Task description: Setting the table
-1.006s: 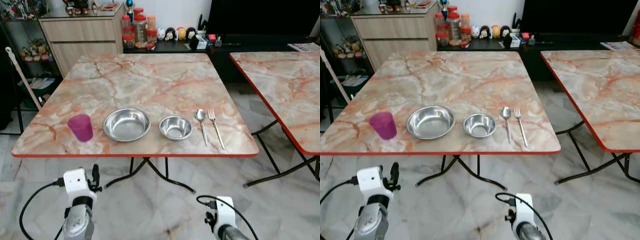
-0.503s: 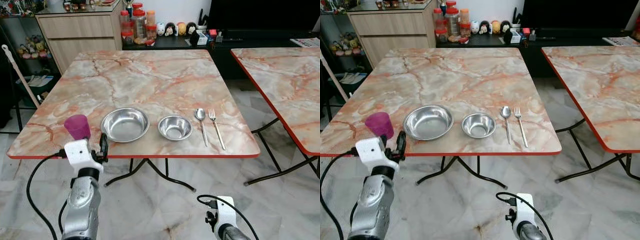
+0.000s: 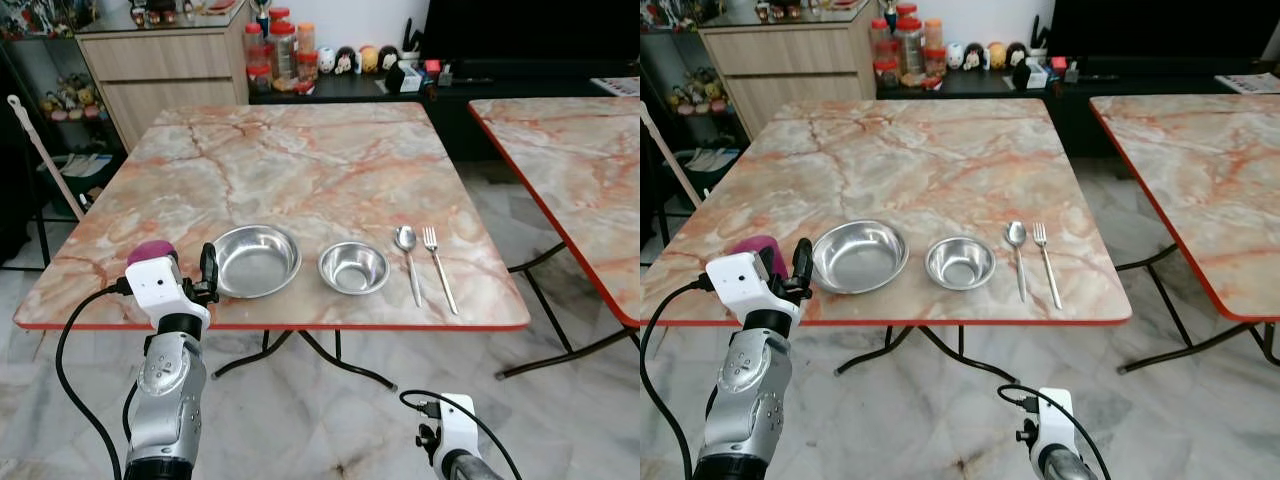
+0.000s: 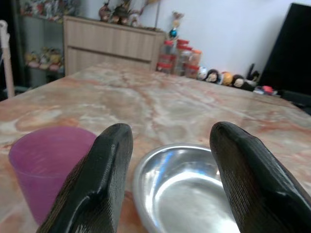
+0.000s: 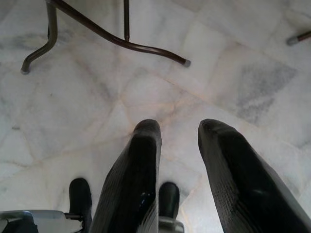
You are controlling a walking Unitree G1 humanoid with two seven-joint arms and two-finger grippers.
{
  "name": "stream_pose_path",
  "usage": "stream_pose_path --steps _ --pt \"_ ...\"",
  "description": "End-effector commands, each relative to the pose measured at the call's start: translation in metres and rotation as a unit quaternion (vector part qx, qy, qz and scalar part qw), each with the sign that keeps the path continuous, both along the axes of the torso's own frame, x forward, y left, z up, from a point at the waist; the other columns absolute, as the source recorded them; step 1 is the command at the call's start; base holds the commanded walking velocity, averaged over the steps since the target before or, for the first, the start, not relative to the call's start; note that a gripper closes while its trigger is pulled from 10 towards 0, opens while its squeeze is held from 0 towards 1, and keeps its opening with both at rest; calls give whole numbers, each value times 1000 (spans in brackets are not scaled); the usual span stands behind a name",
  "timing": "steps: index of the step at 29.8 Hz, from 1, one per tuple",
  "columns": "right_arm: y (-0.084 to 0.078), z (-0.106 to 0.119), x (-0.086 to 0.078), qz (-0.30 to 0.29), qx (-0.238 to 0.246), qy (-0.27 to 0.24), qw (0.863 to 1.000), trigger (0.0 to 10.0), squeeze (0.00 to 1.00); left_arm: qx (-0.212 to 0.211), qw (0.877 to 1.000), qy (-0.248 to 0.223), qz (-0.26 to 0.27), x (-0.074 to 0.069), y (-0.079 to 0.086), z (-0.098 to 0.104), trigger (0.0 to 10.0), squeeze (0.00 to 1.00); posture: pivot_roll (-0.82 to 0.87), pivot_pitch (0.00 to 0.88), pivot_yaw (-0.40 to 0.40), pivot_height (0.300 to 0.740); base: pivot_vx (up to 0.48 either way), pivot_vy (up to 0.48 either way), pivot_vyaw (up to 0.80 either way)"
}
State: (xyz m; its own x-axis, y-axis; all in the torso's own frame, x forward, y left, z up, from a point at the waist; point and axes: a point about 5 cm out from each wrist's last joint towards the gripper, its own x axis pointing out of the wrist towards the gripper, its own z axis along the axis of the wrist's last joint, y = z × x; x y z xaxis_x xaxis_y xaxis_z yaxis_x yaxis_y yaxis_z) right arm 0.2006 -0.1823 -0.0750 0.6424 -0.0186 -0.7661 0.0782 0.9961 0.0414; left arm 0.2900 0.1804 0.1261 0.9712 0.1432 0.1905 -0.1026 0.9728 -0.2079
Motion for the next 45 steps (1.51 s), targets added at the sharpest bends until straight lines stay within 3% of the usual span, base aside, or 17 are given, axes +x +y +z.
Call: stream_pose_path --steps 1,13,19,24,25,27,30,33,37,41,45 --pt "0 0 1 -7 2 -1 1000 10000 0 -5 1000 -6 9 -3 2 4 10000 0 141 0 8 740 386 0 0" --pt "6 2 4 4 5 -4 1000 10000 0 -4 1000 -26 0 -7 0 13 10000 0 150 8 8 740 311 0 0" --pt "6 1 3 3 5 -2 1000 10000 0 -8 1000 7 -15 -15 -3 11 10000 0 156 17 17 740 0 0 0" --pt "5 0 1 -1 4 0 1000 10000 0 -75 995 35 -50 -37 -20 7 10000 0 167 30 22 740 0 0 0" --pt "5 0 1 -1 4 0 1000 10000 0 -75 995 35 -50 -37 -20 7 10000 0 167 30 22 740 0 0 0" --pt "4 0 1 -3 3 0 1000 10000 0 -121 990 58 -48 -49 -24 4 10000 0 176 38 22 740 0 0 0" --pt "4 0 0 -4 2 1 1000 10000 0 -159 984 72 -44 -54 -23 5 10000 0 183 43 20 740 0 0 0" --pt "3 -1 0 -5 1 2 1000 10000 0 -175 980 78 -45 -55 -23 6 10000 0 184 44 19 740 0 0 0" --pt "1 -4 -7 -2 -5 13 1000 10000 0 -200 970 124 -58 -54 -20 5 10000 0 190 45 22 740 0 0 0" --pt "0 -5 -10 -9 -5 15 1000 10000 0 -290 945 133 -66 -51 -21 5 10000 0 179 40 32 740 0 0 0" --pt "0 -5 -10 -16 -3 14 1000 10000 0 -325 935 132 -47 -47 -16 6 10000 0 173 37 39 740 0 0 0"
